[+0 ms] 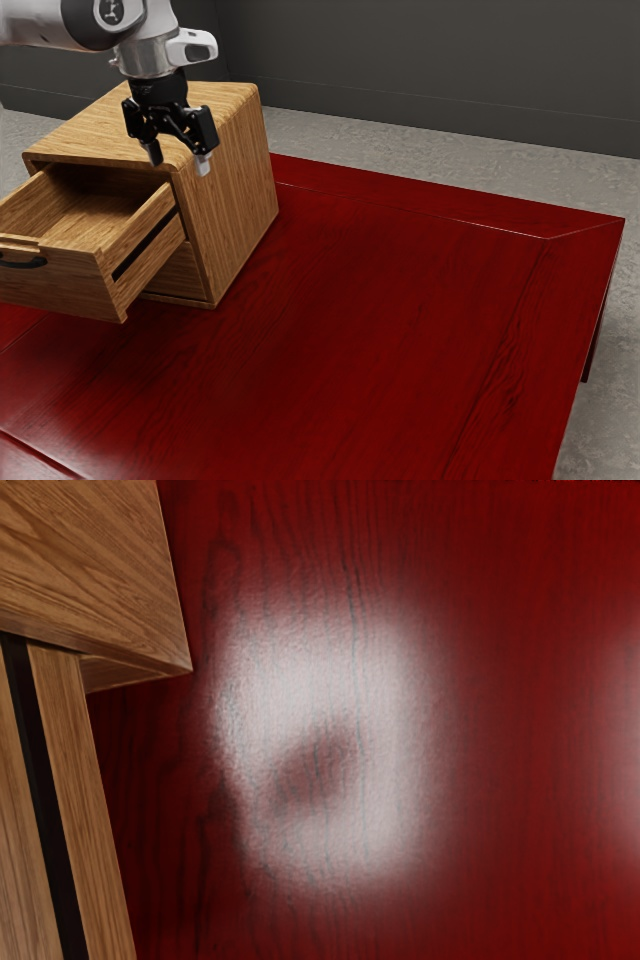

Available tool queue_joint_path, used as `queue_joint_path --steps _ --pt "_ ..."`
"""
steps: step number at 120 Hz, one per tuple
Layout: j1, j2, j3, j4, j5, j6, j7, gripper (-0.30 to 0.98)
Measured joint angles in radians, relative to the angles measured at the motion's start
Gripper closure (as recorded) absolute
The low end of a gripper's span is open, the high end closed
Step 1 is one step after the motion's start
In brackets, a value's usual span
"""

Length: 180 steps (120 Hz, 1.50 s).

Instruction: Push the drawer handle with one arm to close the drawer

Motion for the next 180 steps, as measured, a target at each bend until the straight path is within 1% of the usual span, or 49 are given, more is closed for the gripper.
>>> queue_joint_path --steps 5,13,42,49,57,64,72,82,97,102,113,123,141,155,169,180 --pt "-0.004 0.028 0.005 0.117 -0.005 -0.044 0.009 0.00" --pt "0.002 0.045 0.008 0.189 -0.010 -0.098 0.023 0.00" --pt "0.084 0.052 0.008 0.231 -0.018 -0.197 0.062 0.00" --pt "0.097 0.007 -0.001 0.338 -0.018 -0.236 0.070 0.00" --pt "0.117 -0.063 -0.019 0.387 -0.023 -0.281 0.078 0.00" --pt "0.097 -0.096 -0.030 0.400 -0.026 -0.310 0.083 0.00" --pt "0.059 -0.102 -0.029 0.401 -0.026 -0.332 0.089 0.00" --pt "0.060 -0.080 -0.023 0.391 0.008 -0.351 0.089 0.00" --pt "0.082 -0.078 -0.026 0.330 0.047 -0.392 0.029 0.00" --pt "0.100 -0.095 -0.031 0.271 0.052 -0.389 0.012 0.00" --pt "0.110 -0.229 -0.035 0.025 0.058 -0.327 -0.019 0.00" --pt "0.110 -0.325 -0.031 -0.149 0.058 -0.249 -0.028 0.00" --pt "0.151 -0.474 -0.015 -0.348 0.043 -0.136 -0.019 0.00" --pt "0.220 -0.557 0.011 -0.439 0.025 -0.095 0.001 0.00" --pt "0.272 -0.566 0.056 -0.479 0.005 -0.081 0.033 0.00" --pt "0.303 -0.550 0.068 -0.485 0.035 -0.079 0.066 0.00"
